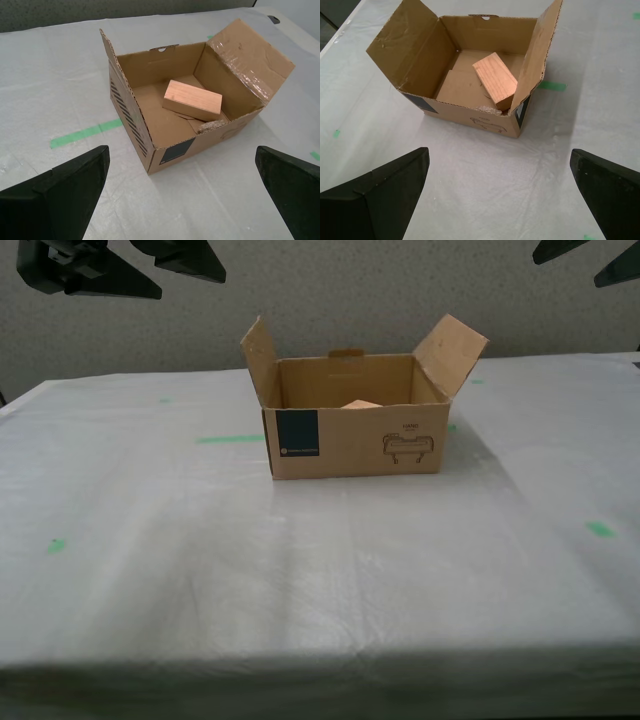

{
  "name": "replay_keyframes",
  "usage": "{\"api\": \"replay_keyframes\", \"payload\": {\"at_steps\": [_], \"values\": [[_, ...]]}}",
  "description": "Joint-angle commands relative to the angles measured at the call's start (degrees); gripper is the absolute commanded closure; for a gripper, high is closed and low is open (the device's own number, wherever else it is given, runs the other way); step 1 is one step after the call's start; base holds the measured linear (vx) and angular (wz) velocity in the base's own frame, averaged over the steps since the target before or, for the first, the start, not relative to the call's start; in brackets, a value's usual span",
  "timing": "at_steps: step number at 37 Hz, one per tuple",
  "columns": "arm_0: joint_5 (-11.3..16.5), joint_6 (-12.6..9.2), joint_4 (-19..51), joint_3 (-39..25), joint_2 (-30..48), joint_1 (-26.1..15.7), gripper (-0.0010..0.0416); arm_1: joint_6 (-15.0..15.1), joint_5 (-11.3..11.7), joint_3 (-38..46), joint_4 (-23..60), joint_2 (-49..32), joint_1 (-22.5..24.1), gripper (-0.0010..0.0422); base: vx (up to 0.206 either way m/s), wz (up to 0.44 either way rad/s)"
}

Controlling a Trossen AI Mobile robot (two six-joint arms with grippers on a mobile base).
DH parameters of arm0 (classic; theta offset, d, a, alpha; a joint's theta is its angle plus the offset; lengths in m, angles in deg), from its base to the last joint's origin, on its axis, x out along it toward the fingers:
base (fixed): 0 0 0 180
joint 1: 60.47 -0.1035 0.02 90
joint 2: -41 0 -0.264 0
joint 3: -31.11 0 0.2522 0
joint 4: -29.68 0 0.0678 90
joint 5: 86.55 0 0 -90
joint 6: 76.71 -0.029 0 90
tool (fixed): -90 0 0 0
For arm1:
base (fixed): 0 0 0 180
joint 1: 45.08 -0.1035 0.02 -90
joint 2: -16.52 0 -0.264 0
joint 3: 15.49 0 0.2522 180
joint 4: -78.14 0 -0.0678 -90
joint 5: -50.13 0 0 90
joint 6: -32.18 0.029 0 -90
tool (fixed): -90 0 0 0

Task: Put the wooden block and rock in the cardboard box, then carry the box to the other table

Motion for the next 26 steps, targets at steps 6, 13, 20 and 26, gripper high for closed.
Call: {"api": "replay_keyframes", "payload": {"at_steps": [6, 13, 20, 26], "values": [[-0.02, -0.04, -0.11, -0.04, 0.00, 0.00, 0.0012, 0.02, 0.07, 0.00, -0.04, 0.02, 0.02, 0.0012, 0.000, 0.000], [-0.04, -0.04, -0.11, -0.04, 0.00, 0.00, 0.0012, 0.02, 0.07, 0.00, -0.04, 0.02, 0.02, 0.0012, 0.000, 0.000], [-0.02, -0.04, -0.11, -0.04, 0.00, 0.00, 0.0012, 0.02, 0.07, 0.00, -0.04, 0.02, 0.02, 0.0012, 0.000, 0.000], [-0.02, -0.04, -0.11, -0.04, 0.00, 0.00, 0.0012, 0.02, 0.07, 0.00, -0.04, 0.02, 0.02, 0.0012, 0.000, 0.000]]}}
